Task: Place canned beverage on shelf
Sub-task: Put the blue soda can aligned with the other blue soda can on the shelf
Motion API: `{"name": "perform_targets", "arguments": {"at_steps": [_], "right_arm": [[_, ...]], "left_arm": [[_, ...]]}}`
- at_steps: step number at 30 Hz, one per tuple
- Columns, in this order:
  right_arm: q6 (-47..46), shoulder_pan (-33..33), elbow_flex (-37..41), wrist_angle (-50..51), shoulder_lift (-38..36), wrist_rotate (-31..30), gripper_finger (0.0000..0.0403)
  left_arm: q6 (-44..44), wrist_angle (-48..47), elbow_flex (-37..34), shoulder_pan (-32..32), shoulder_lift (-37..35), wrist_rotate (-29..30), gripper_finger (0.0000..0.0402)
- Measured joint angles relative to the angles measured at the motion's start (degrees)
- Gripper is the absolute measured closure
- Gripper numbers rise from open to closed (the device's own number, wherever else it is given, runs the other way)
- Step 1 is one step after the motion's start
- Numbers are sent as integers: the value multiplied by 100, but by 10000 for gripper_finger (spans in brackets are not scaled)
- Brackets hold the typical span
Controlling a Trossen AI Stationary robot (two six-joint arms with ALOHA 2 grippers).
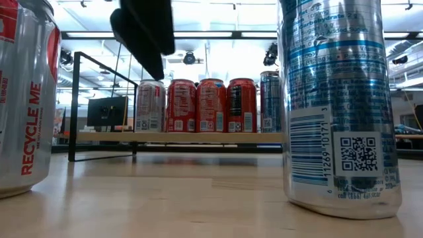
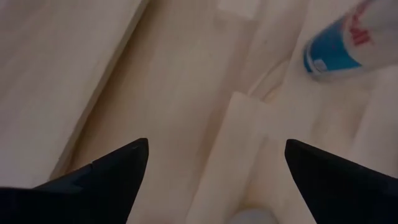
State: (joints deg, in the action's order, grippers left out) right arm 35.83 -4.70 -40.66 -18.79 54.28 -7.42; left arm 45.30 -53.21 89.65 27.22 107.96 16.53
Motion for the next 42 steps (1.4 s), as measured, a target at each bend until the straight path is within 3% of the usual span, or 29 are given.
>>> {"name": "perform_targets", "arguments": {"at_steps": [15, 22, 31, 36, 42], "right_arm": [[24, -1, 0, 38, 0, -8, 56], [-236, -1, 2, 149, -2, -37, 56], [-767, -170, 5, 716, -2, -733, 56], [-969, -345, 6, 934, -2, -1105, 56], [-1345, -626, 7, 1185, -2, -1586, 56]], "left_arm": [[-98, 163, -3, -346, 14, -168, 13], [-158, -214, 275, -509, -74, -410, 13], [-645, -423, 463, -312, -79, -880, 13], [-1067, 10, 463, -286, -79, -783, 13], [-1927, 1374, 463, -182, -79, -741, 13]]}}
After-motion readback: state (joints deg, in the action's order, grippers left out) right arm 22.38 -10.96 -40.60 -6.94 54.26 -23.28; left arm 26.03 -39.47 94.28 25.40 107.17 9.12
